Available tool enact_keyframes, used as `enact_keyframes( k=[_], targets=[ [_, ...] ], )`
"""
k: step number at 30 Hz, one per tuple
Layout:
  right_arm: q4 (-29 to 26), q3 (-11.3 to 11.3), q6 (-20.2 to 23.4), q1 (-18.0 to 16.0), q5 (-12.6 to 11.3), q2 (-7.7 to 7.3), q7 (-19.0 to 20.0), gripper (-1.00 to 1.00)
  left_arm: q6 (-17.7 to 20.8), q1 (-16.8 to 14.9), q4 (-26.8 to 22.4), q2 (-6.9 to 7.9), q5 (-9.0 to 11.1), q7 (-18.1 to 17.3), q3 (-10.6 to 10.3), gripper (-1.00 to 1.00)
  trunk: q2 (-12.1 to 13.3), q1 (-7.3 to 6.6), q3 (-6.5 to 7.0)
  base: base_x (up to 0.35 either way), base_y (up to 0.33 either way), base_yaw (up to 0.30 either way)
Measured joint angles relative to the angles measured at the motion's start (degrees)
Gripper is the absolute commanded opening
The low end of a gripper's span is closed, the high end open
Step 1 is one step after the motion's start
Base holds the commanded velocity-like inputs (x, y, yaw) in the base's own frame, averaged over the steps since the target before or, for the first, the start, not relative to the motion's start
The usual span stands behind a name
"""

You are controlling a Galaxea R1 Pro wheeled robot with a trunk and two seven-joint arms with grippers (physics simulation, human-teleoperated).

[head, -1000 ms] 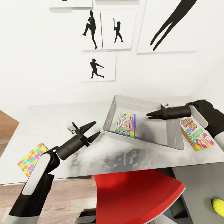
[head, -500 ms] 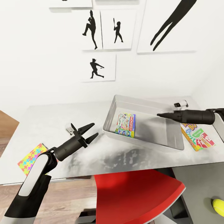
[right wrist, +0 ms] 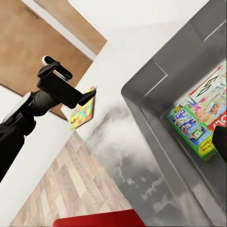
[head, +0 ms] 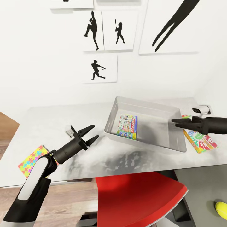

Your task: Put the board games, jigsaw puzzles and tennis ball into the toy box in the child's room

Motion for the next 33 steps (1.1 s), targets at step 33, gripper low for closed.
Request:
enact_keyframes(
  k=[33],
  targets=[
    [-3.75, -26.98, -4.89, 29.11, 0.36, -0.06, -8.59, 1.0, 0.01, 0.15, 0.0, 2.61, -1.45, -4.16, -0.54, 1.0, 0.0, 0.0, 2.55, 0.0, 0.0, 0.056]
  ],
)
